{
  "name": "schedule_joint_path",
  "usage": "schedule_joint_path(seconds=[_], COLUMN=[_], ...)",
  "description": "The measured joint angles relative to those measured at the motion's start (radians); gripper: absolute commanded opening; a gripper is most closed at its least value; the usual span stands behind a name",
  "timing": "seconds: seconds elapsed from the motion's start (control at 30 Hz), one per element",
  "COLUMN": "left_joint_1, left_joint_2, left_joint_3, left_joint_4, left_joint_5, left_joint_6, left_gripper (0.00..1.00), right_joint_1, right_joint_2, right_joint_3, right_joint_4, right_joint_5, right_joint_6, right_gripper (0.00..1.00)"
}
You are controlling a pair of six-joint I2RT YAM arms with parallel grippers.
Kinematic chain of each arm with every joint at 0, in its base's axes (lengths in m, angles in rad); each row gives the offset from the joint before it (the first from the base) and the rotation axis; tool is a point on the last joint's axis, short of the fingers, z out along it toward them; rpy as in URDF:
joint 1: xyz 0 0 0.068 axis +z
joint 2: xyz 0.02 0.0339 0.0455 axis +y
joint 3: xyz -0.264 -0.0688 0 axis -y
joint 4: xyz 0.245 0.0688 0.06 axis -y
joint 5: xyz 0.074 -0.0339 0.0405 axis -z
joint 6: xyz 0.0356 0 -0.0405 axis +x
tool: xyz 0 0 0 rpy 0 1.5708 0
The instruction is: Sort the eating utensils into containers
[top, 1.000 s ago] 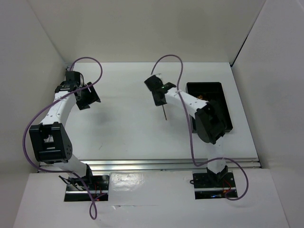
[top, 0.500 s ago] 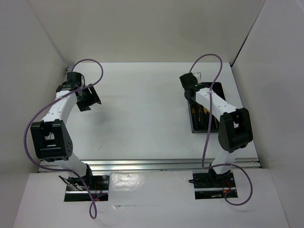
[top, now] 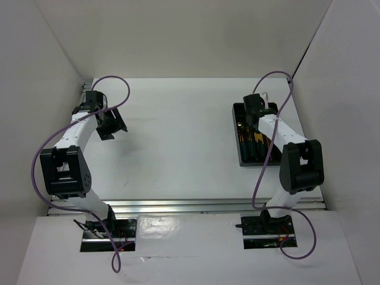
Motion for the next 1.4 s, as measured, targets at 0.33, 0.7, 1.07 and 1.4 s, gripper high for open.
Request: schedule_joint_path(seconds=[0.33,0.7,1.07,1.4], left_joint_1=[0.0,0.0,0.0,0.0], left_joint_2=[0.002,0.005,0.005,0.005], left_joint_3=[0.0,0.0,0.0,0.0], left_joint_4=[0.0,0.001,0.001,0.001], left_joint_5=[-0.006,-0.02,-0.026,-0.028], left_joint_6=[0.0,0.0,0.0,0.0], left_gripper=[0.78,0.78,0.78,0.78], right_joint_1=[-0.046,-0.046,-0.046,-0.046], right_joint_2=[0.124,0.126,0.174,0.179], right_joint_3=[0.002,-0.004,-0.02,-0.04], right_joint_4=[0.066,0.149,0.163,0.175], right_joint_5=[0.023,0.002,-0.003,-0.002], right_joint_6=[-0.101,-0.148,-0.148,-0.149], right_gripper=[0.12,0.12,0.13,0.15])
